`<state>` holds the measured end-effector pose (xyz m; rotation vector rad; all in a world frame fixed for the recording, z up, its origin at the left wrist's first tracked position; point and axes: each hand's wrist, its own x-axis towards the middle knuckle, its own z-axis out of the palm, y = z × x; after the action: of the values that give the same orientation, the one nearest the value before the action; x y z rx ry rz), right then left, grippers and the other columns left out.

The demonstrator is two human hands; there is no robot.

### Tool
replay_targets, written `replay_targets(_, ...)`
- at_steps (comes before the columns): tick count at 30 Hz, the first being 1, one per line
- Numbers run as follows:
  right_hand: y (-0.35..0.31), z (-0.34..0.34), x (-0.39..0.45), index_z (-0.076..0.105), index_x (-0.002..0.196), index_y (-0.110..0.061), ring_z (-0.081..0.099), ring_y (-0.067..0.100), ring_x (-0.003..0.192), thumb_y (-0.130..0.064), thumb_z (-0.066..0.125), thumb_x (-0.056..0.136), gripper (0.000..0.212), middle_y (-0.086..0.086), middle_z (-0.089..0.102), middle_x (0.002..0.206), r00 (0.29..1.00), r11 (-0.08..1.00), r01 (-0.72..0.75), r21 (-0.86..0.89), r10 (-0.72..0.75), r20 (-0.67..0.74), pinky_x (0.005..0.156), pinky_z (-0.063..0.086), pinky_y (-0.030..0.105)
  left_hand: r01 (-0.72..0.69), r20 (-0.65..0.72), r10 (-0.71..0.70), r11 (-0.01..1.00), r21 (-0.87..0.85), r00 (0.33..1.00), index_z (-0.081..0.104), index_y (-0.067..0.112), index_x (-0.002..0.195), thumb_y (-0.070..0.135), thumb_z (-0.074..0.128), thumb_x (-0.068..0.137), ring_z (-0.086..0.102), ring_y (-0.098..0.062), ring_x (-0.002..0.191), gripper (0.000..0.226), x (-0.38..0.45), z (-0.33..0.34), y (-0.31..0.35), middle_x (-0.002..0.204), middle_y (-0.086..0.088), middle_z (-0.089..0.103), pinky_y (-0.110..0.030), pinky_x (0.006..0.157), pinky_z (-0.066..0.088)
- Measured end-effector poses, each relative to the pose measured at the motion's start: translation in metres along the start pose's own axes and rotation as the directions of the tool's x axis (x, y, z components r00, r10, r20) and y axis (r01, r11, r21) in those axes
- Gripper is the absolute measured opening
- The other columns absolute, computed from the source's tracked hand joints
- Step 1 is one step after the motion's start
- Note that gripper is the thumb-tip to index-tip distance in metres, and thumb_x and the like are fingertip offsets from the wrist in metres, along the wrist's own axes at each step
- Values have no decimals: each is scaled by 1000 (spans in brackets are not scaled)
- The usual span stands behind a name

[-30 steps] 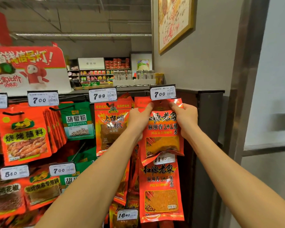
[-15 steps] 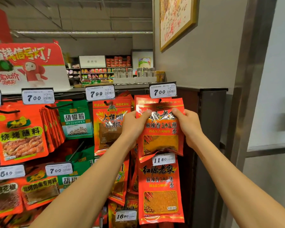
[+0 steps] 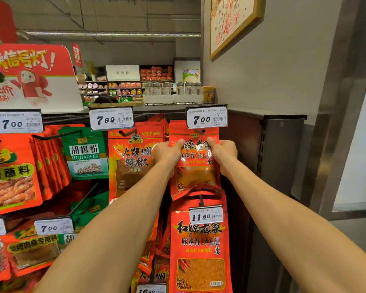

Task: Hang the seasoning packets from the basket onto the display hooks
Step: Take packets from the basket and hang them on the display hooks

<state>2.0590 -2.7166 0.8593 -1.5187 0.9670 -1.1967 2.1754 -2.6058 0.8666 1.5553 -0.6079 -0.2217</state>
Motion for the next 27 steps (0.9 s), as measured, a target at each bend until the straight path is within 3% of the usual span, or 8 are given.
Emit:
replay_targets(5, -5, -3, 2, 70, 70, -13, 73, 28, 85, -43, 70, 91, 36, 5, 75, 82, 999, 1000, -19, -14, 19, 28, 79, 57, 40, 28, 39, -29, 999, 25, 999, 73, 9, 103, 45, 75, 87, 68, -31, 99, 40, 0, -4, 6, 103, -9, 74, -45, 93, 55)
replay_targets(10, -1, -20, -22, 68, 82, -16, 71, 20, 81, -43, 59, 98, 33, -2, 75, 85, 997, 988, 55, -145, -46, 63, 63, 49, 29, -57, 122, 53, 998, 25, 991, 63, 16, 77, 34, 70, 92, 64, -21, 78, 25, -14, -23, 1, 82, 2, 69, -29, 68, 49)
replay_targets(12, -2, -31, -39, 72, 105, -16, 69, 20, 97, -38, 59, 97, 27, -3, 74, 100, 990, 957, 141, -253, -138, 32, 74, 47, 28, -96, 144, 92, 995, 22, 985, 65, 21, 81, 30, 68, 95, 65, -19, 80, 17, -22, -40, 1, 83, 2, 69, -28, 68, 51)
replay_targets(14, -6, -40, -60, 69, 123, -17, 66, 19, 106, -34, 59, 95, 34, 1, 74, 113, 972, 929, 214, -302, -232, -25, 88, 47, 29, -158, 163, 146, 985, 62, 976, 72, 19, 95, 26, 65, 95, 70, -20, 91, 10, -32, -62, 1, 96, -1, 73, -34, 81, 55)
replay_targets(16, -10, -45, -83, 75, 105, -22, 70, 17, 93, -31, 59, 92, 22, 0, 77, 99, 964, 947, 251, -203, -264, -39, 86, 56, 38, -185, 179, 174, 981, 50, 968, 73, 19, 93, 21, 61, 96, 73, -20, 90, 12, -46, -88, -2, 98, -2, 75, -34, 79, 56)
replay_targets(19, -15, -44, -129, 71, 81, -17, 69, 21, 59, -18, 58, 93, 18, 5, 73, 68, 978, 986, 165, 36, -168, 127, 54, 58, 33, -143, 266, 152, 988, -52, 952, 72, 15, 94, 19, 57, 100, 72, -17, 73, 17, -72, -139, -12, 87, -4, 78, -25, 62, 58)
replay_targets(22, -8, -33, -178, 67, 79, -8, 64, 23, 49, -10, 57, 92, 17, 10, 67, 61, 959, 990, 84, 116, -112, 262, 44, 51, 26, -81, 290, 110, 991, -111, 951, 72, 11, 96, 15, 53, 102, 73, -17, 68, 20, -95, -198, -38, 83, -8, 78, -25, 61, 60)
replay_targets(27, 46, 13, -256, 62, 76, -7, 61, 19, 42, -5, 53, 94, 20, 6, 63, 54, 941, 989, -81, 125, 35, 336, 40, 46, 22, 87, 223, -49, 983, -162, 974, 69, 10, 92, 13, 51, 103, 68, -13, 55, 22, -129, -306, -117, 72, -5, 75, -21, 53, 56)
